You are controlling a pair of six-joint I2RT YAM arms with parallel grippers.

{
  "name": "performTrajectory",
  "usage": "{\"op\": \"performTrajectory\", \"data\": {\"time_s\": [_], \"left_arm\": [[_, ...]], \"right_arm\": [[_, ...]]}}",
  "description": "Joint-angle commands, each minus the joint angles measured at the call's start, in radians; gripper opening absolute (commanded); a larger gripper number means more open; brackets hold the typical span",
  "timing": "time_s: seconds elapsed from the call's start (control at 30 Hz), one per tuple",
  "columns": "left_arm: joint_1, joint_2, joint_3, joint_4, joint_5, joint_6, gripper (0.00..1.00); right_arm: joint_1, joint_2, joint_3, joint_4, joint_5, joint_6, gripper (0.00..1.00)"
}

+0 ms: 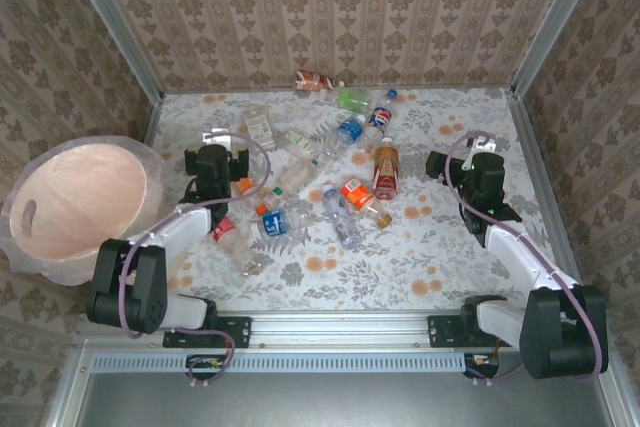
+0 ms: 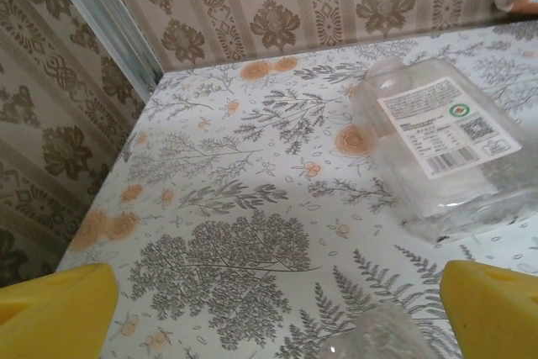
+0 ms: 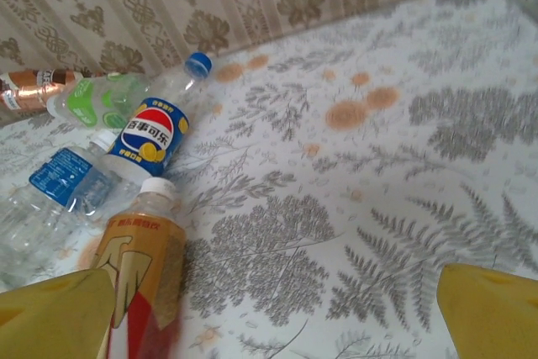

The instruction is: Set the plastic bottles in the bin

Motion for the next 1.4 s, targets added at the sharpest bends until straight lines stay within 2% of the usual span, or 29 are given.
{"op": "performTrajectory", "data": {"time_s": [0.0, 0.13, 0.33, 0.47, 0.6, 0.73, 0.83, 0.93, 1.1, 1.27, 1.37], "left_arm": [[-0.014, -0.044, 0.102, -0.207, 0.049, -0.181, 1.0], [-0.021, -0.057, 0.188, -0.358, 0.129, -0.318, 1.0], [-0.02, -0.09, 0.214, -0.424, 0.245, -0.468, 1.0], [-0.013, -0.116, 0.197, -0.412, 0.283, -0.518, 1.0], [0.007, -0.111, 0.202, -0.406, 0.348, -0.537, 1.0], [0.016, -0.101, 0.209, -0.412, 0.378, -0.564, 1.0], [0.022, -0.106, 0.204, -0.419, 0.382, -0.576, 1.0], [0.029, -0.117, 0.19, -0.423, 0.379, -0.586, 1.0], [0.046, -0.133, 0.179, -0.429, 0.39, -0.6, 1.0], [0.049, -0.141, 0.183, -0.432, 0.411, -0.604, 1.0], [0.047, -0.132, 0.199, -0.435, 0.449, -0.608, 1.0]], "right_arm": [[-0.002, 0.06, 0.098, -0.257, -0.061, 0.19, 1.0], [0.019, 0.153, 0.175, -0.416, -0.14, 0.252, 1.0], [0.112, 0.226, 0.209, -0.523, -0.137, 0.257, 1.0], [0.189, 0.252, 0.208, -0.487, -0.188, 0.218, 1.0], [0.23, 0.298, 0.238, -0.399, -0.254, 0.251, 1.0], [0.316, 0.4, 0.346, -0.444, -0.084, 0.238, 1.0], [0.35, 0.489, 0.433, -0.519, 0.069, 0.254, 1.0], [0.365, 0.566, 0.494, -0.564, 0.165, 0.258, 1.0], [0.369, 0.649, 0.545, -0.579, 0.17, 0.261, 0.99], [0.369, 0.669, 0.526, -0.531, 0.165, 0.248, 0.92], [0.369, 0.66, 0.512, -0.503, 0.158, 0.218, 0.84]]}}
